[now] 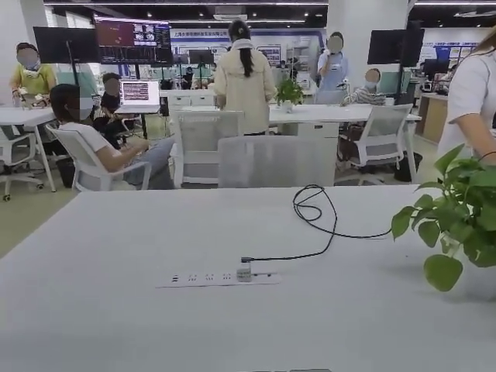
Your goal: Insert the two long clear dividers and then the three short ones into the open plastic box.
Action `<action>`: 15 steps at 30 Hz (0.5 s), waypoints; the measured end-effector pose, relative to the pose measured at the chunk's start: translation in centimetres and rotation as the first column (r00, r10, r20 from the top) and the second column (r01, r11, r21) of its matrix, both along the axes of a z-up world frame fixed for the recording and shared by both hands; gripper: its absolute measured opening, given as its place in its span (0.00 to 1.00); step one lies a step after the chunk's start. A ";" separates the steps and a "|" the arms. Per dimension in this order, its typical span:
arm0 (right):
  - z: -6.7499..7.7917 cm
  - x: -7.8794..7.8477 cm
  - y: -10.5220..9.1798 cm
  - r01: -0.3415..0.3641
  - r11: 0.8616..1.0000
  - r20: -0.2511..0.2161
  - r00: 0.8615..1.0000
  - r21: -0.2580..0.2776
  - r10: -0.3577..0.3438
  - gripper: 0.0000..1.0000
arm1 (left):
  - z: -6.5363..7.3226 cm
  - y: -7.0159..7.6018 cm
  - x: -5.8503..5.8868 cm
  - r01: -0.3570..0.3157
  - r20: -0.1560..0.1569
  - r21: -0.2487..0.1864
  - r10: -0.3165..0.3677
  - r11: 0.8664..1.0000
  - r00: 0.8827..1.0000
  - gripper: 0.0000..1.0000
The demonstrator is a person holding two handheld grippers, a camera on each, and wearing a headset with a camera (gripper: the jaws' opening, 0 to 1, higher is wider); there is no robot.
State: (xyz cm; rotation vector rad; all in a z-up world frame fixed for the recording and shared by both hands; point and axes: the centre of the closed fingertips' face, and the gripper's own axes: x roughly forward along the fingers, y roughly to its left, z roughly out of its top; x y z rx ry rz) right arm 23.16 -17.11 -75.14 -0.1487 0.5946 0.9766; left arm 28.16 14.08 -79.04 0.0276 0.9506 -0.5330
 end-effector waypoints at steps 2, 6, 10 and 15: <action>0.7 0.4 0.3 0.009 1.000 0.008 1.000 0.019 -0.009 0.83 | 0.5 -0.5 0.0 -0.005 0.012 -0.022 0.005 1.000 1.000 0.30; 2.0 1.1 1.0 0.020 0.999 0.014 1.000 0.050 -0.021 0.80 | 1.7 -1.9 0.1 -0.018 0.031 -0.093 0.021 0.996 0.999 0.30; 3.4 1.8 1.9 0.021 0.997 0.021 1.000 0.076 -0.023 0.74 | 3.0 -3.5 0.1 -0.032 0.044 -0.170 0.041 0.985 0.998 0.30; 5.4 2.5 3.6 0.016 0.994 0.052 0.998 0.108 -0.022 0.70 | 4.3 -5.4 0.0 -0.024 0.064 -0.240 0.040 0.971 0.997 0.30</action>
